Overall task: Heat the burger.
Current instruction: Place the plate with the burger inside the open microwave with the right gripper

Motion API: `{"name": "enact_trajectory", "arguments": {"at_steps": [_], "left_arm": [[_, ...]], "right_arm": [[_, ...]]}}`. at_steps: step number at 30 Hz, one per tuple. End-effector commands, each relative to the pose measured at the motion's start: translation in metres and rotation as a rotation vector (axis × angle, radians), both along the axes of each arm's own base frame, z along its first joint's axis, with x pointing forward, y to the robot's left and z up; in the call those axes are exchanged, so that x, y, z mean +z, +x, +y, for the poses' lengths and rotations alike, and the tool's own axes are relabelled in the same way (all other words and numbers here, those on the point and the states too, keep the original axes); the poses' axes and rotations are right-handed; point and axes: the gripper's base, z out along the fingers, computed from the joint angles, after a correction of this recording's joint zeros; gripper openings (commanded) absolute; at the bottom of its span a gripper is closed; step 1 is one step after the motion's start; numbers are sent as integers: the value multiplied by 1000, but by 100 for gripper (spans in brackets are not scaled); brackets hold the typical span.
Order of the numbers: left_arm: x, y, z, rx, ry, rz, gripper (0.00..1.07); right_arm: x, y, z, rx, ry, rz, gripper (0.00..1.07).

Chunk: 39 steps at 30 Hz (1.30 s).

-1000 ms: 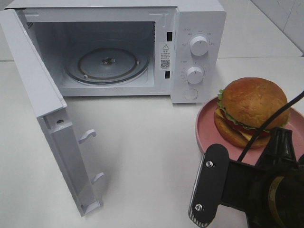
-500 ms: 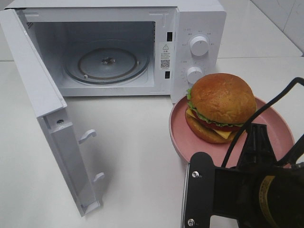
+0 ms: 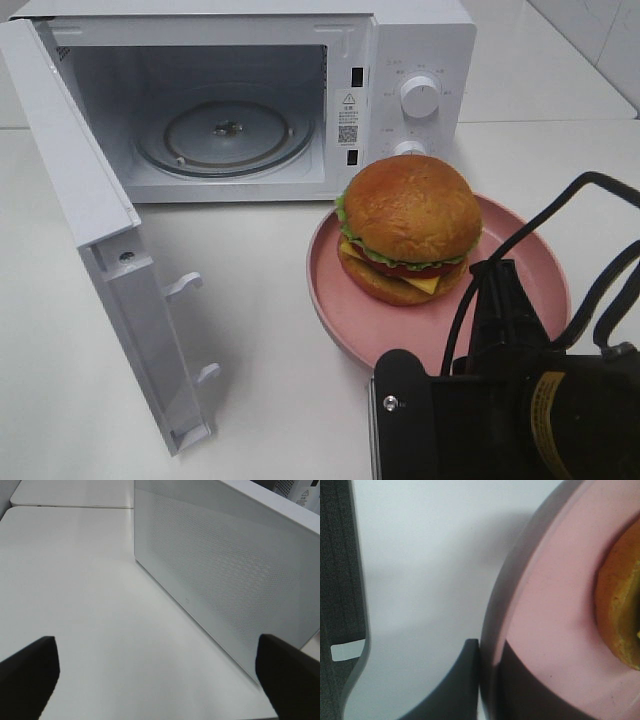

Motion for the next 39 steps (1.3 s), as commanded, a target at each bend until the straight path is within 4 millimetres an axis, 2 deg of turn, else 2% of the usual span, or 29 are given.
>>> {"name": "enact_trajectory", "arguments": {"at_steps": [1,12,14,32,39], "left_arm": [[0,0,0,-1,-2,-5,100],[0,0,0,-1,-2,-5,100],[0,0,0,-1,-2,-5,100],[0,0,0,-1,-2,-5,100],[0,0,0,-1,-2,-5,100]], "right_arm": [[3,2,3,102,-28,-41,0],[3,6,2,189,-81,-53,0],[3,16,-2,204,-93,-49,0],[0,43,-13,422,-127,-7,0],[7,57,-17,418,-124,-8,0]]}}
